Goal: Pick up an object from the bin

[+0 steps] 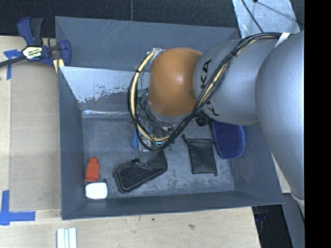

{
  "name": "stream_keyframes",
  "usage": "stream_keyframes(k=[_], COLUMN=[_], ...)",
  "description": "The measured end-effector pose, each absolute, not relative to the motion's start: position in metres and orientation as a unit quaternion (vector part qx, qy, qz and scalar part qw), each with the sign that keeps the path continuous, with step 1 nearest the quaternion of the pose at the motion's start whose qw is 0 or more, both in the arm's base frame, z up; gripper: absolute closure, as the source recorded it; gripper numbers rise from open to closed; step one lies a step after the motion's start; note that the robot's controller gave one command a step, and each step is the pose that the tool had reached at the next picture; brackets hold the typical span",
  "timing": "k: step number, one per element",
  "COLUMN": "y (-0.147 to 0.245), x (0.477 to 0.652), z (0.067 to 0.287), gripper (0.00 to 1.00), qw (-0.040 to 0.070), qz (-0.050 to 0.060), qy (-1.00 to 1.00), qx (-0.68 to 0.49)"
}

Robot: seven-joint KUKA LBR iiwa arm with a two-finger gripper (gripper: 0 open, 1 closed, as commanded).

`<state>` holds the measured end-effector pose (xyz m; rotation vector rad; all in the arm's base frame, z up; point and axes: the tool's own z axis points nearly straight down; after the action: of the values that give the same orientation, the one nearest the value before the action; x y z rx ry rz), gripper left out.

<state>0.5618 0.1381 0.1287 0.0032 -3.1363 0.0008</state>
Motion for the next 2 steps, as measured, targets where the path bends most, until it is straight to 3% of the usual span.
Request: stream_keyframes(k=[1,2], y=[0.1365,0.1367], x=[0.5410,0.5350], z=[0.0888,0.0889], gripper=[0.00,1.00], qw=[-0.005,0.011], qz=[-0.002,0.000], qy=[-1.000,-1.000], qx=[0.012,0.014])
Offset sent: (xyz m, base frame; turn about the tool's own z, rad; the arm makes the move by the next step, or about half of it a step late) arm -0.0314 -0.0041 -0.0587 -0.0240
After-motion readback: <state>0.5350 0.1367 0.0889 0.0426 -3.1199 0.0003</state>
